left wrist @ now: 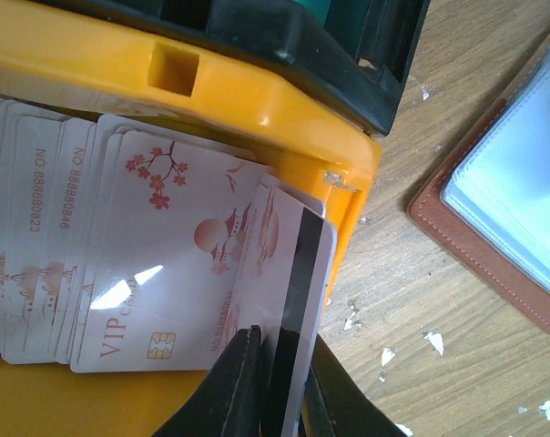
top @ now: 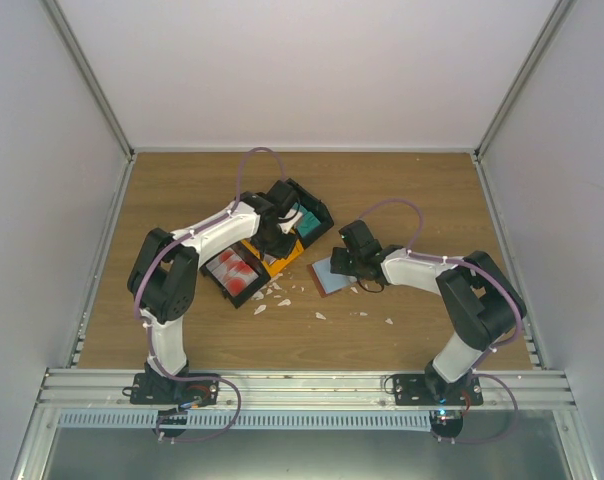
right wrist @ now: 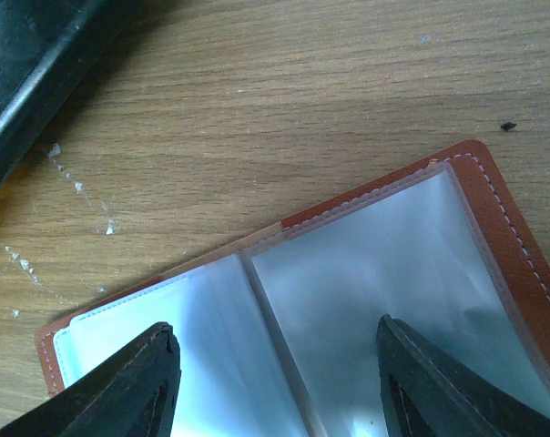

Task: Put the credit cards into the card holder
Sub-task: Pick up the credit card from the storage box, then insert the credit card into the card holder.

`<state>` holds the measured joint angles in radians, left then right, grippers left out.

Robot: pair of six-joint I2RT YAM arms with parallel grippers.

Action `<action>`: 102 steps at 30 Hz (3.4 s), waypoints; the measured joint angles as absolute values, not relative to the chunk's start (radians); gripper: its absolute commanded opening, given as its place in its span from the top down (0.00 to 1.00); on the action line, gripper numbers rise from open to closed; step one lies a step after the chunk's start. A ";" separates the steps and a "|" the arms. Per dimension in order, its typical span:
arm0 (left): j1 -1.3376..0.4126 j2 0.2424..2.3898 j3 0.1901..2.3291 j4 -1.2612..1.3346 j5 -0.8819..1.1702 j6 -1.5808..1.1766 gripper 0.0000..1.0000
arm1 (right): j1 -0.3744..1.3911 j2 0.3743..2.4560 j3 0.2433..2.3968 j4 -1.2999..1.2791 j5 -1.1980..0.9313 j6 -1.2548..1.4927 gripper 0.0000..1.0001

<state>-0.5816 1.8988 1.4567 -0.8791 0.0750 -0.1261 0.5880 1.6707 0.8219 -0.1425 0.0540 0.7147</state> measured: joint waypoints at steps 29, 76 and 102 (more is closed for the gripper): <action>-0.579 1.820 1.505 -0.903 0.015 -0.130 1.00 | 0.591 1.679 0.845 -0.175 0.058 0.714 0.39; -0.579 1.360 1.139 0.189 0.772 -0.765 0.51 | 0.450 1.040 0.701 0.531 -0.715 0.933 1.00; -0.742 1.642 0.964 -0.230 0.224 -0.693 0.47 | 0.191 1.251 0.522 -0.098 -0.664 0.524 0.99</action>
<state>-0.7422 1.6424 0.9642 -0.2298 0.2245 -0.6926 0.1913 1.2510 0.5224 -0.0978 -0.6640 0.5240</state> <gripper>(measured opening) 0.470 0.017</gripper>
